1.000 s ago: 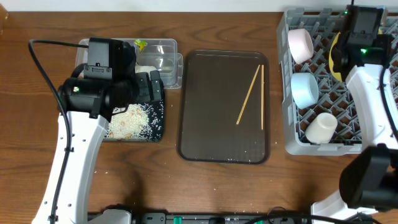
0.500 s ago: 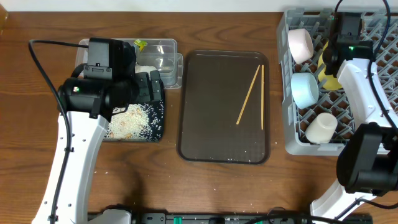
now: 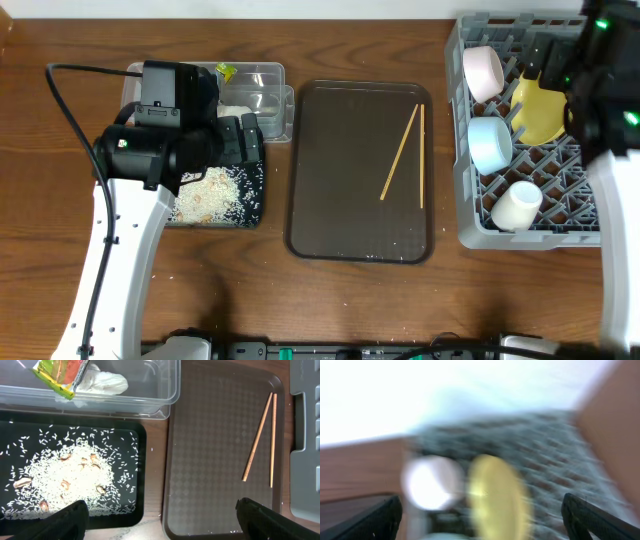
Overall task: Sort waste into correct bins and load items into the dishwasher rack
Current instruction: 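Move right gripper to the chopsticks and grasp one chopstick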
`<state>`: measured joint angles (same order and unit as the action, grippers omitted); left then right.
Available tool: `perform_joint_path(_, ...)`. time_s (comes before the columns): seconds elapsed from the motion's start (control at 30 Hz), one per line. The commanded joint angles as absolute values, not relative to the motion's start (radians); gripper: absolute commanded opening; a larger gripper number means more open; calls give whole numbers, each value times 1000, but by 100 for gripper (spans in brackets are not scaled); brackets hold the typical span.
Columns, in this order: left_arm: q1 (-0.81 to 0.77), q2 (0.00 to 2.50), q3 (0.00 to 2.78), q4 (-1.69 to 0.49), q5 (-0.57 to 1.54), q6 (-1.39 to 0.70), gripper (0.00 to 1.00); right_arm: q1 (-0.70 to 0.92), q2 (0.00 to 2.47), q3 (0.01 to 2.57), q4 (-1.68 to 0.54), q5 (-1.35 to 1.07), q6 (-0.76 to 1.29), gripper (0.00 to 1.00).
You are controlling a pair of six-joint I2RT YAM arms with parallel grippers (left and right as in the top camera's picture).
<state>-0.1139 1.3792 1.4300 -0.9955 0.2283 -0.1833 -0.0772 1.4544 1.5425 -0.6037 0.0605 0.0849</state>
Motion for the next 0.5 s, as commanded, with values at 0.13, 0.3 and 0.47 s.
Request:
perform_joint_path(0.13,-110,1380,1422,-998,216,-178,96,97,1552,1539,-633,-289,305,80)
perform_joint_path(0.3,-110,1380,1422,-998,216,-178,96,277,1705,1539,-704,-5,482,68)
perform_joint_path(0.47,-110,1380,1422,-998,216,-178,96,358,1838,1539,-744,106,571,58)
